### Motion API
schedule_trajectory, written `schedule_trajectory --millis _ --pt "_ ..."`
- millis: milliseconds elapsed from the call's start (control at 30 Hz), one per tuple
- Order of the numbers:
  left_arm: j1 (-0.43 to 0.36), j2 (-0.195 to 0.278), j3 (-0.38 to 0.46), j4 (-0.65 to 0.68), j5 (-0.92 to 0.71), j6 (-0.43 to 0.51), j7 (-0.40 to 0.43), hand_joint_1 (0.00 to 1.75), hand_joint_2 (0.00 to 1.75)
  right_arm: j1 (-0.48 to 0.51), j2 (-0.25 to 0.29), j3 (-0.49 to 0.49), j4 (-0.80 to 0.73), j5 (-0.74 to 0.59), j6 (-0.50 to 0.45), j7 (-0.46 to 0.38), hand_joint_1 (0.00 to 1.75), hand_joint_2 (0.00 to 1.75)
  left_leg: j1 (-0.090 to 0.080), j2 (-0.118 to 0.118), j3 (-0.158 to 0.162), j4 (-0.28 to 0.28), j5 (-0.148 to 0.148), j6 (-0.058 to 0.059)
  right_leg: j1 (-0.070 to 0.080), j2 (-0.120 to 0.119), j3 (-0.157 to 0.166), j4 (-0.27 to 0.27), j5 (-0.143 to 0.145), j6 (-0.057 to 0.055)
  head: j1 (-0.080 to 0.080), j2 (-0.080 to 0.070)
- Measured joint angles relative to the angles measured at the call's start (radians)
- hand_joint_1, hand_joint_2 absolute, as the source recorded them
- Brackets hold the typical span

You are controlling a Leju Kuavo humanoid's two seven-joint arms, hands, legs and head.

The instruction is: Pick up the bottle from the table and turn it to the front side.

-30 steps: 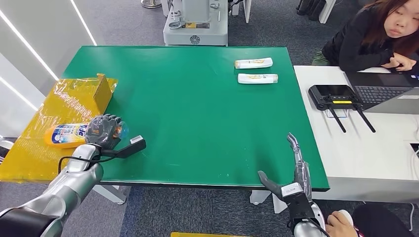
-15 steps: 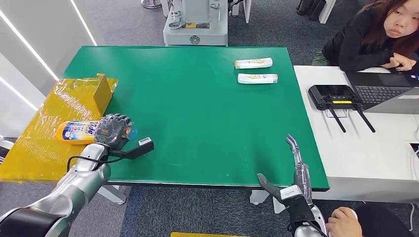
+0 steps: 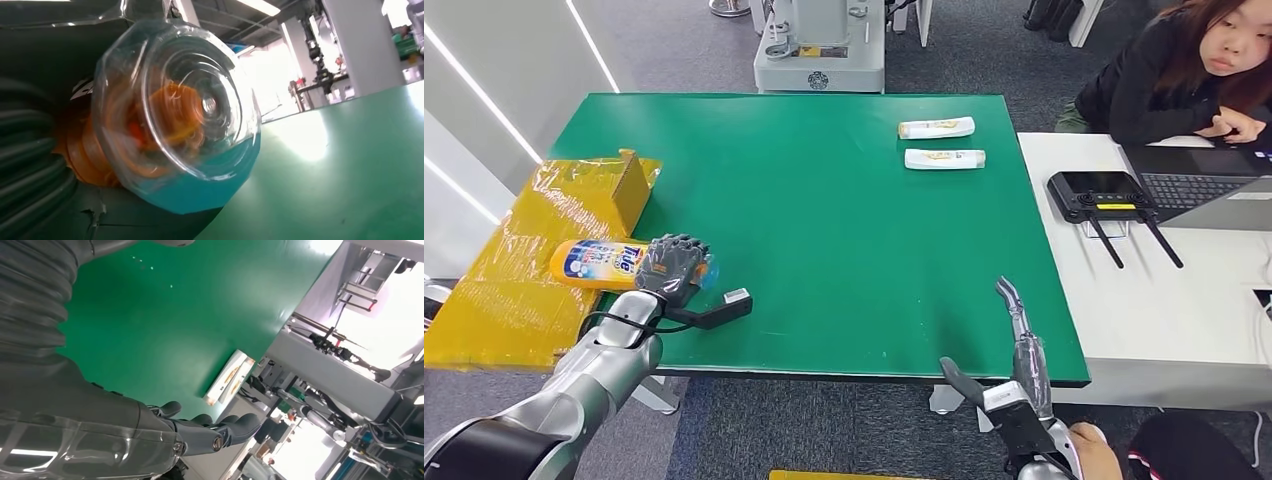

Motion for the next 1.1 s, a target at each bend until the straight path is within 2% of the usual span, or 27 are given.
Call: schedule_trajectory --millis 300,500,800,967,1100 --pt "-0.002 -0.006 0.0 0.0 -0.002 -0.027 0.014 1.75 1.75 0.013 0.0 0.0 -0.009 0.003 -0.002 0.002 0.0 1.75 0.0 0.0 0.0 0.0 0.0 0.0 0.0 0.0 0.0 0.0 0.0 0.0 0.0 0.0" --pt "-0.002 -0.003 0.0 0.0 0.009 -0.099 0.061 1.75 1.75 0.032 0.0 0.0 -0.031 0.028 -0.007 0.021 0.0 1.75 0.0 0.0 0.0 0.0 0.0 0.0 0.0 0.0 0.0 0.0 0.0 0.0 0.0 0.0" --pt "0.0 0.017 0.0 0.0 -0.026 -0.109 0.12 1.75 1.75 0.036 0.003 0.0 -0.053 0.06 0.02 0.046 0.0 1.75 0.0 0.0 0.0 0.0 0.0 0.0 0.0 0.0 0.0 0.0 0.0 0.0 0.0 0.0" --pt "0.001 0.02 0.0 0.0 -0.062 -0.137 0.196 1.75 1.75 0.042 0.012 0.001 -0.059 0.086 0.03 0.053 0.0 1.75 0.0 0.0 0.0 0.0 0.0 0.0 0.0 0.0 0.0 0.0 0.0 0.0 0.0 0.0" --pt "0.006 0.024 0.0 0.0 -0.07 -0.136 0.227 1.75 1.75 0.049 0.02 0.002 -0.07 0.108 0.042 0.063 0.0 1.75 0.0 0.0 0.0 0.0 0.0 0.0 0.0 0.0 0.0 0.0 0.0 0.0 0.0 0.0"
